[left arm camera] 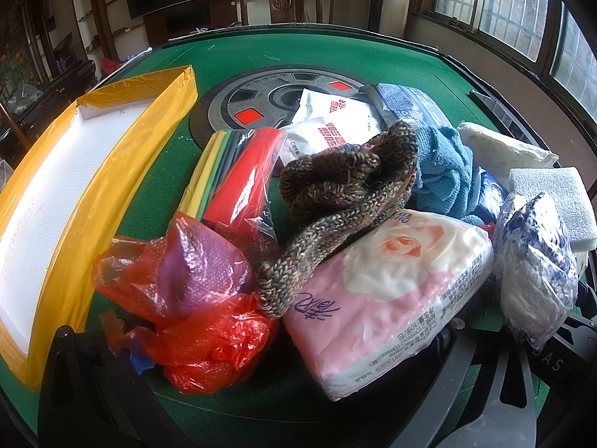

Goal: Organize soft objects

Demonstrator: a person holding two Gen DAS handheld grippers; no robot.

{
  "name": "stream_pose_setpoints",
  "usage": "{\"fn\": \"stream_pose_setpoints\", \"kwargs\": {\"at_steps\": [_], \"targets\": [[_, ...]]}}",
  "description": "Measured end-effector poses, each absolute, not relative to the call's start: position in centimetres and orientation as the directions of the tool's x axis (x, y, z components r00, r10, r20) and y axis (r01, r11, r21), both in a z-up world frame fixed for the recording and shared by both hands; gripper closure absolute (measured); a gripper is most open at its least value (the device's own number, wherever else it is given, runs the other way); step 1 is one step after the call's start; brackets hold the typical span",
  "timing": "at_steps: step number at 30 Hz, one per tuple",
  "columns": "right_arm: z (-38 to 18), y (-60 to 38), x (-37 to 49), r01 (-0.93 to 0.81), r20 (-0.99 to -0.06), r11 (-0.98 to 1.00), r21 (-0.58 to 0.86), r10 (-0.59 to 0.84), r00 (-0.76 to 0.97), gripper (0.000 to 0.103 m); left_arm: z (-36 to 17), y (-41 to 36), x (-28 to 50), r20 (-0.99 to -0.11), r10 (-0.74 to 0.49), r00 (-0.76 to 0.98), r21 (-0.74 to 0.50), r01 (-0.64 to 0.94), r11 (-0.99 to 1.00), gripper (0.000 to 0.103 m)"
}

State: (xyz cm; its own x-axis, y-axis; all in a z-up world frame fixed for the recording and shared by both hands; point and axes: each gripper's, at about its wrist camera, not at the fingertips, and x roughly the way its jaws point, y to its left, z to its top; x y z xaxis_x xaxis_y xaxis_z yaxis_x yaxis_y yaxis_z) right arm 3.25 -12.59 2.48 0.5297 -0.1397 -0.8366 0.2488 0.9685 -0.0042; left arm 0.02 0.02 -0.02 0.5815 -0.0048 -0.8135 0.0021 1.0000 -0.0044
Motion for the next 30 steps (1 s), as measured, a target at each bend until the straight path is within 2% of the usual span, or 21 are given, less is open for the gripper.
{"fn": "stream_pose_setpoints", "kwargs": {"at_steps": [22,30], "targets": [[2.5,-12.5,3.3,0.249,-0.837,0.969,-0.004,-0.14,0.53,0.001,0.2,0.6,-1.2,-0.843,-0.077,0.533,-0.005,0.134,0.991,0.0],[2.5,-12.4,3.3,0.249,-0.837,0.968,-0.004,-0.14,0.529,0.001,0.3,0.5,-1.3,-0.842,-0.073,0.535,0.0,0.135,0.991,0.0]]}}
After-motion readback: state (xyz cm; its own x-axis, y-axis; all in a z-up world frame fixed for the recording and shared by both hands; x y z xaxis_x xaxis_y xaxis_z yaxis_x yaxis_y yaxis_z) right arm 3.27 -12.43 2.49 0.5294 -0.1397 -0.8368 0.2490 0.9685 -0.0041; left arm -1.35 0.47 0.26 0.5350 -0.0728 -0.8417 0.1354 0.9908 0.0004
